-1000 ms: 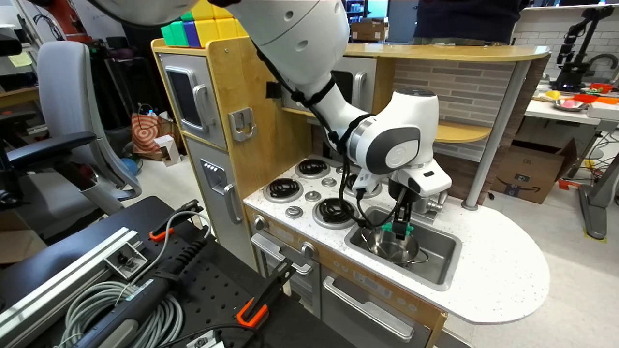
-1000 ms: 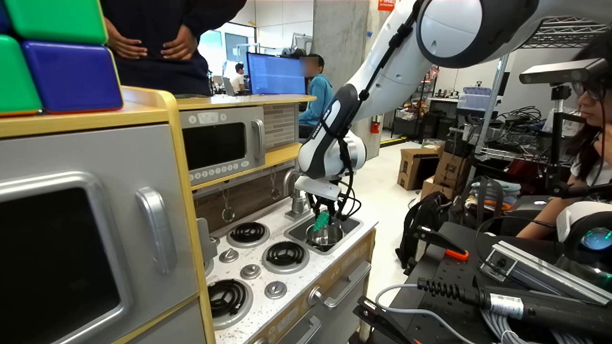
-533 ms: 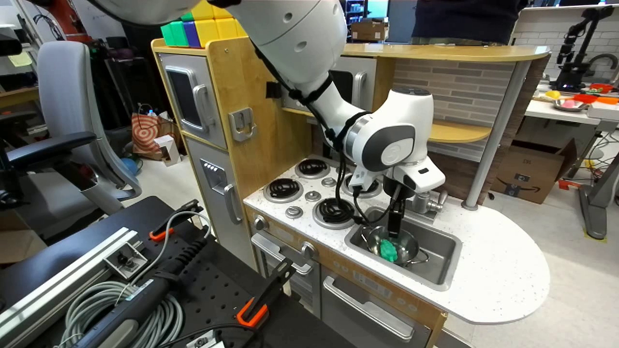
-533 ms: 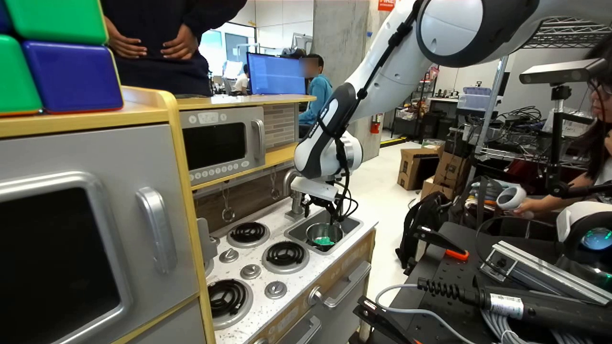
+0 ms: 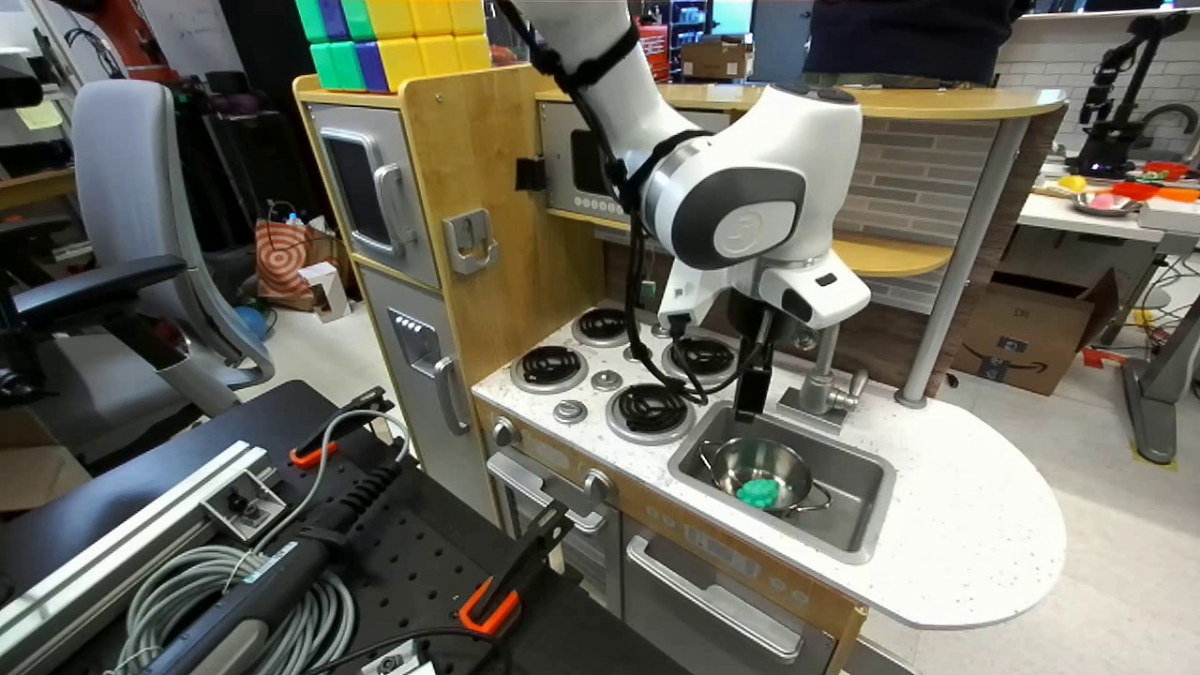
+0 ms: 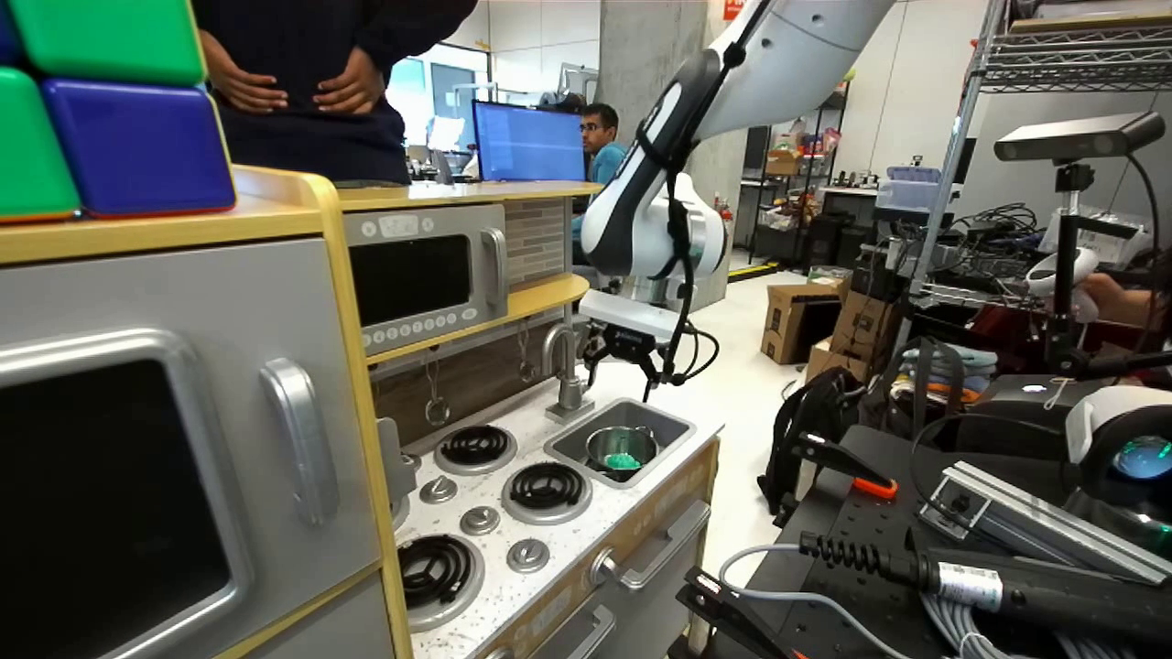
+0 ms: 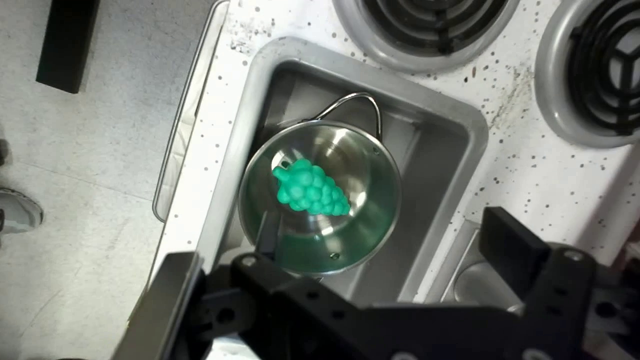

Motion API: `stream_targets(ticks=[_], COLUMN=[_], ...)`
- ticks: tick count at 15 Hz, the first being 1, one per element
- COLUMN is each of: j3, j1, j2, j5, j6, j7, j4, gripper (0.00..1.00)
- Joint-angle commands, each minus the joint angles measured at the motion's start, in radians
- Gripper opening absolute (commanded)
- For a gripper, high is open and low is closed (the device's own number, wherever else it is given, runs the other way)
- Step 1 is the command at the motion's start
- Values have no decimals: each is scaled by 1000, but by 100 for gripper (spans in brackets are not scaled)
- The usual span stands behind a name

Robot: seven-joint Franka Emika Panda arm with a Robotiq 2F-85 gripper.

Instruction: Put the plush toy into the pot.

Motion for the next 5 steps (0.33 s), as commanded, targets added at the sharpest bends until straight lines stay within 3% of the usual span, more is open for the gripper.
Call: stream_targets(ticks=[1, 5], j3=[-4, 5], j1=[0, -9], j2=[-35, -96], j5=[31, 43], j6=[-5, -4], j7=[-38, -65], j4=[-35, -107], gripper=[100, 100])
